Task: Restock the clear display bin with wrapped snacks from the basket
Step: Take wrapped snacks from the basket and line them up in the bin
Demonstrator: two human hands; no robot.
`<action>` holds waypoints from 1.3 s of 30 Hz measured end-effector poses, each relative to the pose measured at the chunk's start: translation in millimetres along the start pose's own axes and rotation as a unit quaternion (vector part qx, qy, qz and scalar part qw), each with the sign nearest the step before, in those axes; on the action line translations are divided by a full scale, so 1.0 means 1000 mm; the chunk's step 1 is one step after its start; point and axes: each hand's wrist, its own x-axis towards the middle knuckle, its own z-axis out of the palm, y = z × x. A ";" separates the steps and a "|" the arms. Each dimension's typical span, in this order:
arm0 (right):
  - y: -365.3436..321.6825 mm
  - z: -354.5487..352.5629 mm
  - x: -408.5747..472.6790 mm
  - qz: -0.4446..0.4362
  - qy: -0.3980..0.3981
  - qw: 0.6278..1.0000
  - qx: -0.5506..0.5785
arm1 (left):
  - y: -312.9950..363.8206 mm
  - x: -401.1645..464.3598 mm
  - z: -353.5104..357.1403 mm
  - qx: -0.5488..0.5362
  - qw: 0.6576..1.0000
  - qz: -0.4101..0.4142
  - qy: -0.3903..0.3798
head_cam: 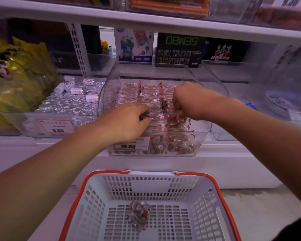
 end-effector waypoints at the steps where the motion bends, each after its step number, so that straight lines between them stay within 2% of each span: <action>1: 0.000 0.001 -0.001 0.000 -0.002 1.000 0.008 | 0.000 0.000 0.000 -0.002 1.000 -0.001 -0.002; 4: -0.001 0.002 -0.006 -0.007 -0.011 1.000 0.018 | 0.001 -0.001 0.000 -0.007 1.000 -0.003 -0.006; 8: -0.004 0.002 -0.010 -0.020 0.017 1.000 0.007 | 0.000 -0.001 -0.001 -0.009 1.000 -0.003 -0.005; 11: -0.007 0.001 -0.010 0.018 0.044 0.998 0.029 | 0.000 -0.001 0.000 -0.013 1.000 0.002 0.002; 14: -0.012 0.002 -0.010 0.058 0.062 0.996 0.039 | 0.002 -0.001 0.001 -0.028 0.999 0.006 0.045; 16: -0.016 -0.002 -0.013 0.054 0.060 0.996 0.045 | 0.005 -0.005 0.000 -0.048 0.992 0.023 0.111; 18: -0.021 -0.008 -0.020 0.043 0.085 0.995 0.031 | 0.008 -0.015 -0.002 -0.050 0.976 0.080 0.198; 19: -0.024 -0.010 -0.026 0.025 0.123 0.992 0.023 | 0.008 -0.022 -0.003 -0.032 0.962 0.121 0.241; 22: -0.042 0.003 -0.062 -0.106 0.292 0.948 0.066 | 0.003 -0.046 0.001 0.026 0.909 0.272 0.316; 23: -0.051 0.014 -0.076 -0.148 0.312 0.933 0.102 | -0.001 -0.056 0.010 0.040 0.894 0.317 0.314; 24: -0.061 0.032 -0.090 -0.181 0.290 0.930 0.138 | -0.006 -0.065 0.022 0.053 0.891 0.344 0.291; 25: -0.070 0.055 -0.101 -0.207 0.218 0.939 0.167 | -0.010 -0.074 0.038 0.067 0.903 0.350 0.240; 26: -0.078 0.081 -0.109 -0.224 0.098 0.955 0.170 | -0.013 -0.084 0.058 0.083 0.924 0.338 0.155; 27: -0.084 0.109 -0.116 -0.235 -0.042 0.961 0.139 | -0.017 -0.093 0.079 0.107 0.949 0.295 0.035; 28: -0.088 0.140 -0.124 -0.243 -0.161 0.951 0.103 | -0.025 -0.103 0.100 0.134 0.960 0.226 -0.096; 29: -0.087 0.172 -0.132 -0.238 -0.240 0.938 0.082 | -0.037 -0.114 0.121 0.149 0.956 0.152 -0.202; 31: -0.081 0.225 -0.146 -0.199 -0.333 0.919 0.076 | -0.062 -0.134 0.156 0.140 0.927 0.020 -0.347; 32: -0.078 0.250 -0.151 -0.187 -0.365 0.909 0.074 | -0.073 -0.143 0.171 0.123 0.911 -0.035 -0.393; 35: -0.082 0.311 -0.160 -0.147 -0.419 0.890 0.100 | -0.086 -0.157 0.221 0.050 0.893 -0.138 -0.424; 39: -0.122 0.371 -0.146 -0.079 -0.378 0.897 0.214 | -0.073 -0.156 0.286 -0.087 0.879 -0.230 -0.408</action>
